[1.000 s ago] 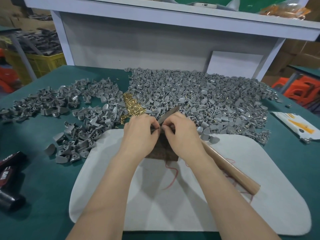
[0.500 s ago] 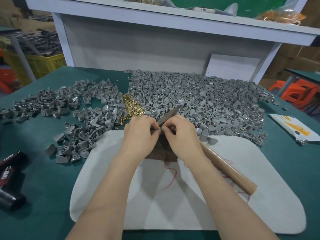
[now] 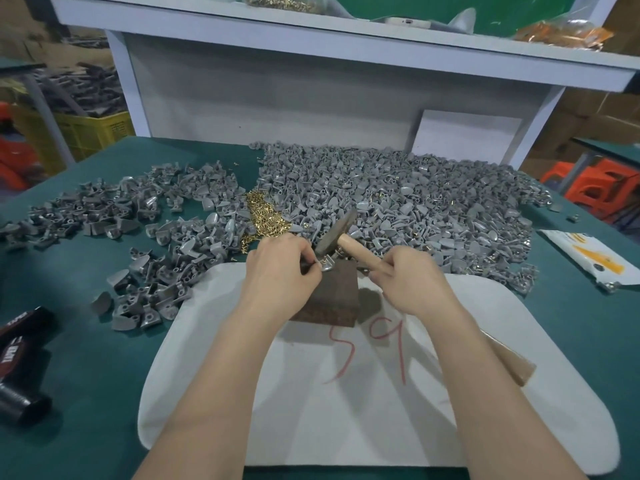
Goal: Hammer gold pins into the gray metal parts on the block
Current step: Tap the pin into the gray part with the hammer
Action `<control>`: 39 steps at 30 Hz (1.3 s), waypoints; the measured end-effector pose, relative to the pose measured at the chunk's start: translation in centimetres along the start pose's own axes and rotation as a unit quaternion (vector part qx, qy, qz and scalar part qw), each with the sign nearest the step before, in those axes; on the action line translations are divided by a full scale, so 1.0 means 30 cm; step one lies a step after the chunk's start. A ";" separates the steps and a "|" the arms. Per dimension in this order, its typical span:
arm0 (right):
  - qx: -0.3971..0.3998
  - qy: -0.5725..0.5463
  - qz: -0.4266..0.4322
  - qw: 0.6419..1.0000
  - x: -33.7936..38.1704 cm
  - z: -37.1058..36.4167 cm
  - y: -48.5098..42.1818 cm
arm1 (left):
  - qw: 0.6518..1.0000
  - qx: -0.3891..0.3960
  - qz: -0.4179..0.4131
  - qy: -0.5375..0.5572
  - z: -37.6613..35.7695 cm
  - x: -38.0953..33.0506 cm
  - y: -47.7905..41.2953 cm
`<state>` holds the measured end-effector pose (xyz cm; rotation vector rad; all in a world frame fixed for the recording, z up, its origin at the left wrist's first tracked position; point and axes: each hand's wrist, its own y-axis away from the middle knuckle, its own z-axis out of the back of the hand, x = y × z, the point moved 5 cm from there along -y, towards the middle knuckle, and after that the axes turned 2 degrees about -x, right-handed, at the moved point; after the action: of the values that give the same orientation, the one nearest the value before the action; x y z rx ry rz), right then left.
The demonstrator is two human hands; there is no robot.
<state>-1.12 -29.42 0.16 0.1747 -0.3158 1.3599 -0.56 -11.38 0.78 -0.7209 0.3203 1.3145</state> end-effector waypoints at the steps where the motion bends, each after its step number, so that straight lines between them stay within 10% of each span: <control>1: -0.007 -0.032 0.003 0.999 -0.004 0.014 0.007 | 1.000 -0.001 0.000 -0.001 0.000 0.000 0.000; 11: -0.146 -0.139 0.136 0.970 0.032 0.143 0.197 | 1.000 -0.004 -0.004 0.031 -0.002 0.002 0.001; 39: -0.066 -0.080 0.103 0.989 0.212 -0.008 0.030 | 1.000 0.001 0.001 0.003 -0.007 0.006 -0.004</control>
<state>-0.87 -23.26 1.94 0.1441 -0.5688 1.5265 -0.37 -11.38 0.54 -0.7231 0.3268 1.3136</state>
